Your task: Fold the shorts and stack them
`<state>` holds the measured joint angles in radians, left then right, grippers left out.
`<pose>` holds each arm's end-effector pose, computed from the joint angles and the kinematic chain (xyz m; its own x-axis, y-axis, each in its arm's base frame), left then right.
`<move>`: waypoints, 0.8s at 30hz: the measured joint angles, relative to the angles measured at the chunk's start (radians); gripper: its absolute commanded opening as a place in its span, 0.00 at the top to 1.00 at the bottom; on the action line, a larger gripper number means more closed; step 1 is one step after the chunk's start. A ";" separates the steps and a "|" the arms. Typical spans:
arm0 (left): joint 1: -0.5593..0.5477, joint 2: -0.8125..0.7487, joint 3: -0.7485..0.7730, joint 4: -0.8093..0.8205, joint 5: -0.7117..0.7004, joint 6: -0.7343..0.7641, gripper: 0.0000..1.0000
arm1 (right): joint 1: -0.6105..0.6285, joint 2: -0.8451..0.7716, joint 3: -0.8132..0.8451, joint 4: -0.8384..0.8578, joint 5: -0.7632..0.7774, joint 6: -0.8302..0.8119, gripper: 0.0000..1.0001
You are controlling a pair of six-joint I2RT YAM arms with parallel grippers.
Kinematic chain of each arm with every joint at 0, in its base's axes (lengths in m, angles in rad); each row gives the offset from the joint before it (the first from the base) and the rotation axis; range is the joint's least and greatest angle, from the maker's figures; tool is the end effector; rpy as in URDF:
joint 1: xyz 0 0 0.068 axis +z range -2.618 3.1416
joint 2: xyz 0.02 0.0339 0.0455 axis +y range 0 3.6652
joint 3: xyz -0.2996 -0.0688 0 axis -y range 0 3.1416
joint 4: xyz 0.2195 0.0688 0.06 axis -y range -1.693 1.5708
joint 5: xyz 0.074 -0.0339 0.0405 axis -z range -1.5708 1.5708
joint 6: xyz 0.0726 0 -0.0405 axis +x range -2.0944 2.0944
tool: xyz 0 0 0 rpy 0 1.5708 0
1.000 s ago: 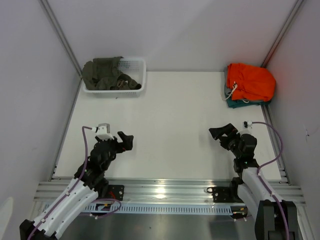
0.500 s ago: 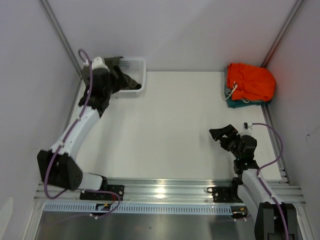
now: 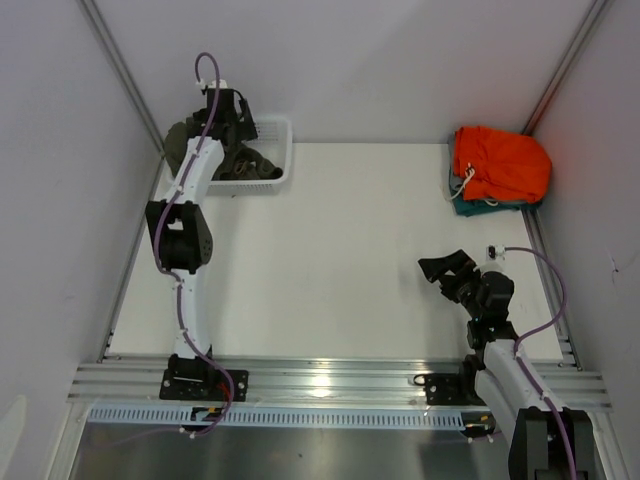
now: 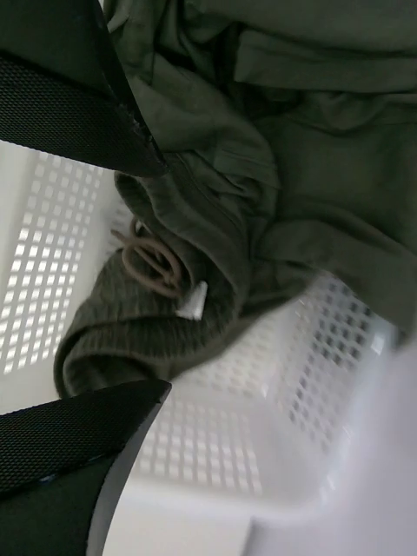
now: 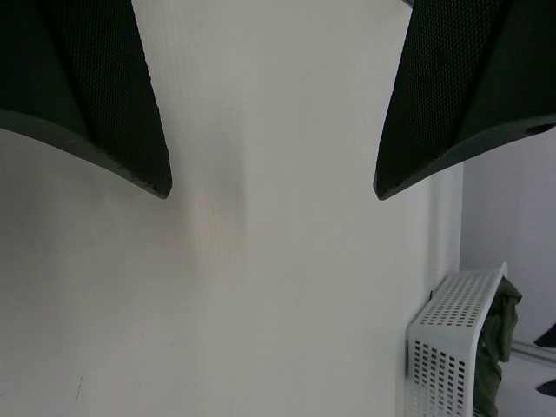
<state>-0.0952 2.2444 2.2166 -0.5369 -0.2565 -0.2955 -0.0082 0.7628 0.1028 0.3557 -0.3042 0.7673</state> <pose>0.5491 -0.0339 0.3244 -0.4743 -0.2377 -0.8477 -0.2713 0.9555 -0.1161 0.1505 0.0205 0.1904 -0.4086 0.6657 -0.6244 0.0079 0.6867 0.7269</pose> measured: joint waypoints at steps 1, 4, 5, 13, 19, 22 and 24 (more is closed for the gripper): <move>0.008 0.021 0.000 -0.014 0.002 0.004 0.01 | 0.000 0.000 0.000 0.000 0.000 0.000 0.01; 0.025 0.074 0.000 -0.042 0.008 0.011 0.01 | 0.000 0.000 -0.002 0.000 0.000 0.000 0.01; 0.029 0.083 0.000 -0.045 0.011 0.014 0.01 | 0.000 0.000 -0.002 0.000 0.000 0.000 0.01; 0.043 0.139 0.001 -0.034 0.060 0.017 0.01 | 0.000 0.000 -0.002 -0.005 0.001 -0.001 0.00; 0.052 0.250 0.071 -0.019 0.126 0.014 0.03 | 0.000 0.000 -0.002 -0.020 0.004 -0.001 0.01; 0.059 0.289 0.077 -0.016 0.149 0.006 0.10 | 0.000 0.004 -0.002 -0.026 0.007 -0.002 0.00; 0.065 0.309 0.089 -0.012 0.163 -0.003 0.15 | 0.000 0.006 -0.002 -0.030 0.009 -0.002 0.01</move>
<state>-0.0303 2.5530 2.3051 -0.5488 -0.0937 -0.2985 -0.0082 0.7685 0.1009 0.3256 -0.2955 0.7654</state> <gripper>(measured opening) 0.897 0.993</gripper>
